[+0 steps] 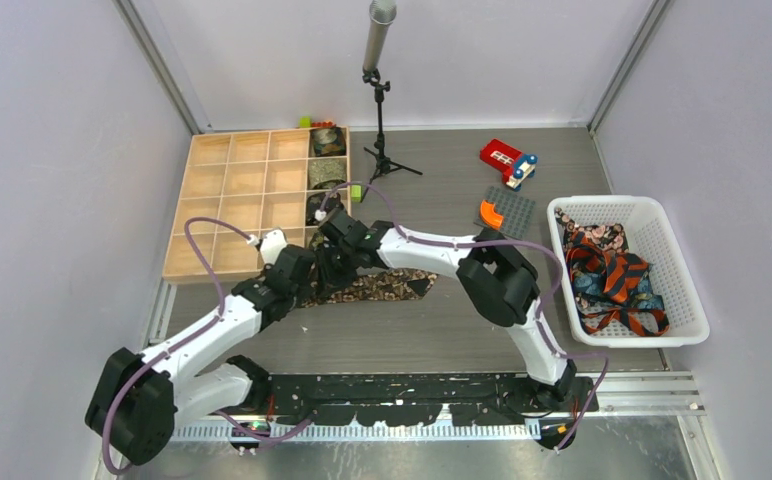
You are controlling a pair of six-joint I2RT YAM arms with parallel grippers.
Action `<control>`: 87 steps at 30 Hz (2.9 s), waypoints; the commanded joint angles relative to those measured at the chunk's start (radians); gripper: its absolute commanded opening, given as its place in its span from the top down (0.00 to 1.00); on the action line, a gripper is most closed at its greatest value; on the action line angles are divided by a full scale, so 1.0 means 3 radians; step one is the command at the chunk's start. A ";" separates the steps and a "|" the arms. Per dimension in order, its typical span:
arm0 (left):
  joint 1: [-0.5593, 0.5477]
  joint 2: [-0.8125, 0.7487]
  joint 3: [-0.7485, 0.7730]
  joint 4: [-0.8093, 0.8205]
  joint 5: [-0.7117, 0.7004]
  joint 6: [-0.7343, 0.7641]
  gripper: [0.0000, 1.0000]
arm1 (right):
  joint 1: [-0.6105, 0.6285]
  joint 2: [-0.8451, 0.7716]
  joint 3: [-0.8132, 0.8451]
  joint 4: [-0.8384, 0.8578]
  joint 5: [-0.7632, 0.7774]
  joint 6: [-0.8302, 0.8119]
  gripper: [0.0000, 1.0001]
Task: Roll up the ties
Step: Roll the tie at the center of the board.
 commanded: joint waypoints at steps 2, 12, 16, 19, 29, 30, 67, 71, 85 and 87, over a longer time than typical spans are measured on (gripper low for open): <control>-0.0205 0.0182 0.0189 0.0158 -0.0294 0.0013 1.00 | -0.0083 -0.0496 -0.0267 -0.0080 0.0111 -0.0108 0.75; -0.0358 0.0252 0.0204 0.0130 -0.0405 0.0031 0.77 | -0.0193 -0.0773 -0.0585 -0.0062 0.0186 -0.0097 0.75; -0.0367 0.0222 0.0232 0.0130 -0.0357 0.0059 0.64 | -0.0192 -0.0783 -0.0594 -0.0010 0.0171 -0.0041 0.75; -0.0364 0.0146 0.0273 0.0088 -0.0320 0.0078 0.58 | -0.0192 -0.0797 -0.0602 0.0051 0.0157 0.0010 0.74; -0.0368 -0.0278 0.0323 -0.0111 -0.0239 0.0142 0.45 | -0.0192 -0.0881 -0.0583 0.0214 0.0133 0.0215 0.64; -0.0367 -0.0320 0.0317 -0.0132 -0.0244 0.0154 0.45 | -0.0187 -0.0890 -0.0571 0.0222 0.0134 0.0230 0.64; 0.0741 -0.1360 -0.0054 -0.0688 0.0434 0.0606 0.18 | 0.0136 0.0093 0.0641 -0.0506 0.0555 -0.0127 0.78; 0.0782 -0.1288 -0.0093 -0.0625 0.0535 0.0591 0.18 | 0.0132 0.0029 0.0541 -0.0501 0.0629 -0.0148 0.79; 0.1344 -0.0644 -0.0432 0.0271 0.1840 0.0663 0.19 | 0.0041 -0.0144 0.0089 -0.0284 0.0621 -0.0093 0.82; 0.1384 -0.0530 -0.0477 0.0411 0.1958 0.0666 0.21 | 0.0026 -0.0140 0.0067 -0.0263 0.0596 -0.0082 0.82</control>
